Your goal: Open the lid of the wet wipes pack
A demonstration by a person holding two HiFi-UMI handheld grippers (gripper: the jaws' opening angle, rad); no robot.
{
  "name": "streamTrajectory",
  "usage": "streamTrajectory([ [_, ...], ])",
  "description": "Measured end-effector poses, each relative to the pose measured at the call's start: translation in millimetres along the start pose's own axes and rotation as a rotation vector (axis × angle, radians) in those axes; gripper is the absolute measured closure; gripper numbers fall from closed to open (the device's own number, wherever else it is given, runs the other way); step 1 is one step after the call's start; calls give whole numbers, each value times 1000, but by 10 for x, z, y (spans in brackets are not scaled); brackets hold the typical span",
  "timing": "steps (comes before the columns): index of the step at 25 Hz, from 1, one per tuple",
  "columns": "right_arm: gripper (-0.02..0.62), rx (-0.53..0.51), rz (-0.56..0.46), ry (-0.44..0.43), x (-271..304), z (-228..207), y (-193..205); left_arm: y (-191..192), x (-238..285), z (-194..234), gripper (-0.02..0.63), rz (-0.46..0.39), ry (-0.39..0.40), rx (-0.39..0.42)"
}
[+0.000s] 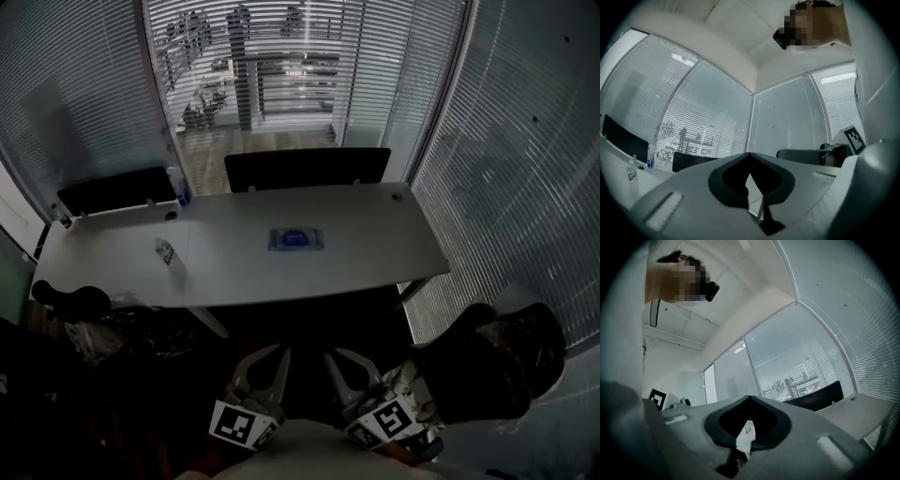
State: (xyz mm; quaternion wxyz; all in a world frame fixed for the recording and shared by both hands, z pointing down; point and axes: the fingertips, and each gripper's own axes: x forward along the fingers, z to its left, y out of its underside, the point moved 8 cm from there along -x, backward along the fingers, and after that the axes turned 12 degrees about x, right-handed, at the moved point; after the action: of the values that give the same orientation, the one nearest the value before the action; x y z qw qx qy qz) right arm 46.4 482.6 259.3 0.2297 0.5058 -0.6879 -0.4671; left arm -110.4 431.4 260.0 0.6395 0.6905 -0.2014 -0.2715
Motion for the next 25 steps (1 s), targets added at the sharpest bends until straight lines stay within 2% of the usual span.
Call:
streamTrajectory([
  [7, 595, -6, -13, -21, -131, -110, -127, 36, 152, -199, 606, -4, 6, 16],
  [11, 595, -5, 5, 14, -251, -260, -86, 31, 239, -304, 606, -7, 2, 7],
  [14, 595, 1, -22, 0, -212, -277, -164, 30, 290, -304, 606, -11, 2, 11],
  [20, 595, -22, -24, 30, -62, -490, -114, 176, 426, -117, 606, 7, 0, 19],
  [25, 595, -7, -26, 33, 332, -661, -95, 281, 629, 279, 606, -4, -30, 7],
])
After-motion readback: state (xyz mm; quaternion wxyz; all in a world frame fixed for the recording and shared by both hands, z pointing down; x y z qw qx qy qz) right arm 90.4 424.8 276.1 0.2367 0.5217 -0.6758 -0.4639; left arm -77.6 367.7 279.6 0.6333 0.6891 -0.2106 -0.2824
